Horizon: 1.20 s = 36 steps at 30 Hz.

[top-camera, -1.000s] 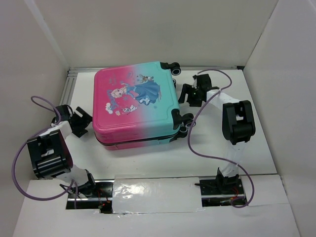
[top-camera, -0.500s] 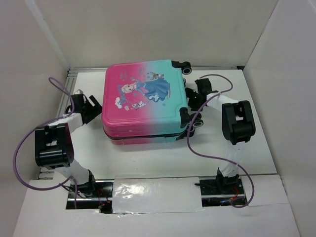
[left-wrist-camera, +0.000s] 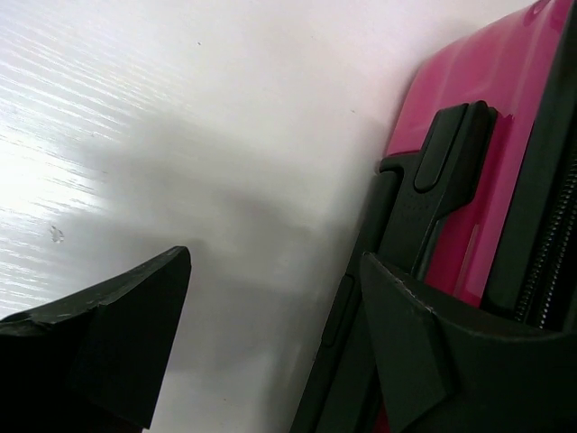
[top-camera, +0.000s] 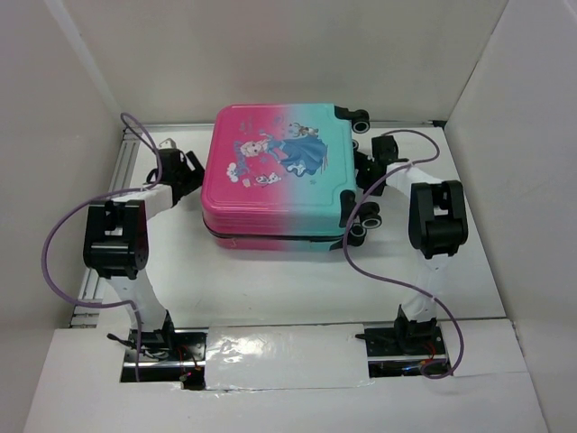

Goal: Pack the luggage

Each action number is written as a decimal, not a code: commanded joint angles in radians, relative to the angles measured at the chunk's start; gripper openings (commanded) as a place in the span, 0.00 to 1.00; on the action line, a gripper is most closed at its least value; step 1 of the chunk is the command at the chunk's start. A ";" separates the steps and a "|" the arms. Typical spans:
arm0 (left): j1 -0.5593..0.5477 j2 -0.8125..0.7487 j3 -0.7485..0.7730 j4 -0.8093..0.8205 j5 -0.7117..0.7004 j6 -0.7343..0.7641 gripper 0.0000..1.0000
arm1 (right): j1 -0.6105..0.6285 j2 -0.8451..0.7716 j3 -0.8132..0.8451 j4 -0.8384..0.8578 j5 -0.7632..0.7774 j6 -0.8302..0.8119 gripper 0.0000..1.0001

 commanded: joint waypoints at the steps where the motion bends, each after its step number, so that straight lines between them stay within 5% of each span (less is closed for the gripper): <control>1: -0.179 0.031 -0.024 -0.033 0.357 -0.042 0.89 | 0.077 0.033 0.160 0.130 -0.192 0.064 0.84; 9: -0.190 0.100 0.083 -0.077 0.356 -0.021 0.89 | 0.086 0.122 0.291 0.112 -0.193 0.065 0.84; 15: -0.086 0.118 0.138 -0.078 0.400 0.025 0.89 | -0.003 0.087 0.266 0.069 -0.152 0.042 0.84; 18: -0.047 0.109 0.214 -0.200 0.362 0.091 0.91 | -0.075 0.052 0.288 -0.008 -0.101 0.017 0.84; 27: 0.178 -0.180 0.228 -0.335 0.320 0.059 0.94 | -0.329 -0.226 0.278 -0.084 -0.247 0.012 0.88; 32: 0.198 -0.412 0.188 -0.449 0.270 0.112 0.94 | -0.339 -0.475 0.193 -0.101 -0.196 0.002 0.89; 36: 0.189 -0.657 0.029 -0.458 0.319 0.137 0.95 | -0.230 -0.696 0.033 -0.092 -0.144 -0.061 0.89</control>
